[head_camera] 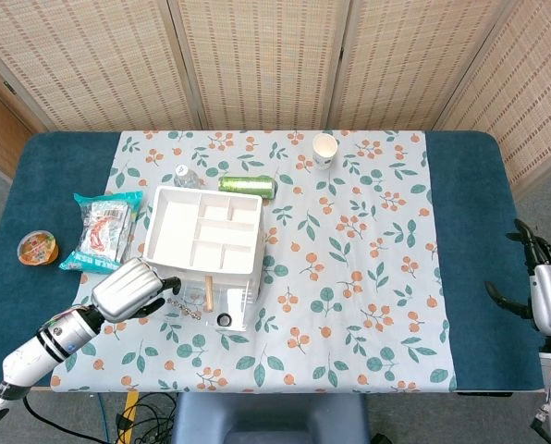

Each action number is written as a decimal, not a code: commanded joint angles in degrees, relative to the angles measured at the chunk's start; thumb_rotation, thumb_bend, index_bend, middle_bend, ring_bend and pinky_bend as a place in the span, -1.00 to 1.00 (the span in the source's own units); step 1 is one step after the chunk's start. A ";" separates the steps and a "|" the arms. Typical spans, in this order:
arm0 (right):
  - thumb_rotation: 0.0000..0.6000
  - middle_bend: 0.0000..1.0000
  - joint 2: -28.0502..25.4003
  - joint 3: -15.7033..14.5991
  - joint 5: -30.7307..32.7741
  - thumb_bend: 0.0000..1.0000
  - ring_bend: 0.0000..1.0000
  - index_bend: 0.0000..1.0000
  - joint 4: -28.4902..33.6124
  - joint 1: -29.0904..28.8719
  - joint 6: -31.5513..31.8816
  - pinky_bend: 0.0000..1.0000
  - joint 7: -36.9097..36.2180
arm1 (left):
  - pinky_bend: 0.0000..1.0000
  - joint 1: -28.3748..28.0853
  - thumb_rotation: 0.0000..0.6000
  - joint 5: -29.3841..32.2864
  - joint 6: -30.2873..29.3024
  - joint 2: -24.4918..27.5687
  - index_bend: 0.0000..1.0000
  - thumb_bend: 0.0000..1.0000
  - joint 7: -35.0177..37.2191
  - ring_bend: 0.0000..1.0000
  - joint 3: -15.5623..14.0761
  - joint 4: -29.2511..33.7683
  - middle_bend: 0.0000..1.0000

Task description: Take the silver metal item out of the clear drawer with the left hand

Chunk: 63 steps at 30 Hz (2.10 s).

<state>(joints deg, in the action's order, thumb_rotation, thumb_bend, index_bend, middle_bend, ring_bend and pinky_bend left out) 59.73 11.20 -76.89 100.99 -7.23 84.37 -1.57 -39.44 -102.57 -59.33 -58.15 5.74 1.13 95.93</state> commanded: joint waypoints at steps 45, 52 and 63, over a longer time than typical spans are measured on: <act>1.00 -0.57 0.40 0.22 0.95 -0.48 -0.59 -1.00 -1.24 -0.13 -0.72 -0.27 -1.07 | 0.99 -9.75 1.00 -2.53 9.25 -0.62 -0.08 -0.48 -8.82 0.86 -2.40 -0.62 0.87; 1.00 -0.57 0.44 0.28 1.24 -0.48 -0.59 -1.00 -1.34 -0.14 -0.86 -0.27 -1.11 | 0.99 -10.94 1.00 -2.71 9.94 -0.97 -0.06 -0.51 -8.76 0.86 -2.52 -1.18 0.87; 1.00 -0.57 0.59 0.38 1.75 -0.48 -0.59 -1.00 -1.58 -0.31 -1.29 -0.27 -0.99 | 0.99 -12.44 1.00 -3.21 10.46 -2.01 -0.04 -0.56 -8.36 0.86 -2.95 -2.33 0.87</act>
<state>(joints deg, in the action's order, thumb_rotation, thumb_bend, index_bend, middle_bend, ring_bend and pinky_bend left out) 60.32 11.59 -75.14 99.40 -7.54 83.08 -2.56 -51.84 -105.82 -48.90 -60.11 -2.67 -1.80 93.64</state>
